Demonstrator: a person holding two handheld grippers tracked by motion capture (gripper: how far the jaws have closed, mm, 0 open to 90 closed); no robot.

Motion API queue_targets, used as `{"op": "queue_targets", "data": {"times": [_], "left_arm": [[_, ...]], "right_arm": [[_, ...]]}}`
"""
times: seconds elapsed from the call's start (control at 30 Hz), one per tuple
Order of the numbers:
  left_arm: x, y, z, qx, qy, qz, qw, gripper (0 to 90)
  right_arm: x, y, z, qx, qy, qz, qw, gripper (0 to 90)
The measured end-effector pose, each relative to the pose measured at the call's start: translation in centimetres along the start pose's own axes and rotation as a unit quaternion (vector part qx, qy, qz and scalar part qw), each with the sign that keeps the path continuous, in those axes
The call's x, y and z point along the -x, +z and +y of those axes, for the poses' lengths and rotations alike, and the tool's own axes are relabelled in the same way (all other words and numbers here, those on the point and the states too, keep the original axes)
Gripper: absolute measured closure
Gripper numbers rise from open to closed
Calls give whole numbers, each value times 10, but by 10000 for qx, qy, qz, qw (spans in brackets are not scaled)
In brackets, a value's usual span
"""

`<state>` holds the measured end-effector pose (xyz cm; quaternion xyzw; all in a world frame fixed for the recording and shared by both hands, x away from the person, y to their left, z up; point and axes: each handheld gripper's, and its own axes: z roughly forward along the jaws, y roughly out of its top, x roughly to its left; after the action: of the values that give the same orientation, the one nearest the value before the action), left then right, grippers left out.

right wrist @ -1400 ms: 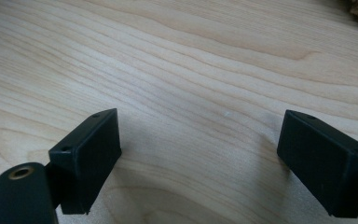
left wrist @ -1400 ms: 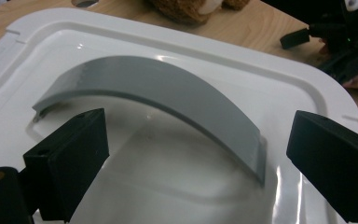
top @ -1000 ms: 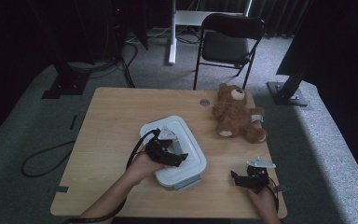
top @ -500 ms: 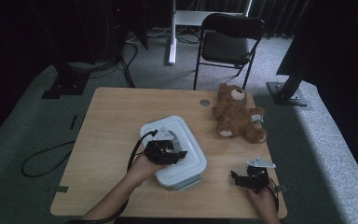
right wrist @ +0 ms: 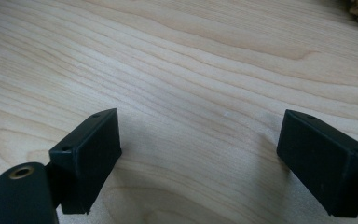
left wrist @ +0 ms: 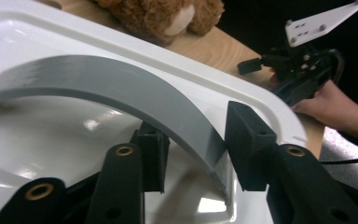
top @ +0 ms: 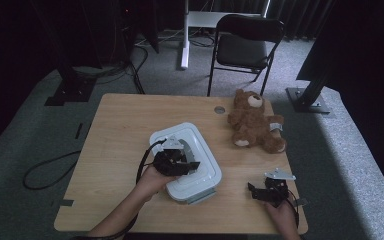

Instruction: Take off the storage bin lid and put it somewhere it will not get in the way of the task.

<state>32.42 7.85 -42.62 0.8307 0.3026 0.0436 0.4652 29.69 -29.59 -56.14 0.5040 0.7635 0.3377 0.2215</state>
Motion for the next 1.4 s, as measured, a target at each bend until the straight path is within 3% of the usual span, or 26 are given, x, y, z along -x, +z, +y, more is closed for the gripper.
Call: {"op": "queue_targets", "data": {"times": [0.23,0.7,1.1,1.4], "left_arm": [[10,-13,4,168,227,3,9996,695],[21,-42,11,287,539,-13,9981,700],[17,-71,11,385,567,94,9976,707],[9,-95,3,503,449,193,9975,709]], "right_arm": [[0,0,0,1,-2,0,10000,125],[0,0,0,9,-7,-6,10000,126],[0,0,0,0,10,0,10000,126],[0,0,0,3,11,0,10000,126]]}}
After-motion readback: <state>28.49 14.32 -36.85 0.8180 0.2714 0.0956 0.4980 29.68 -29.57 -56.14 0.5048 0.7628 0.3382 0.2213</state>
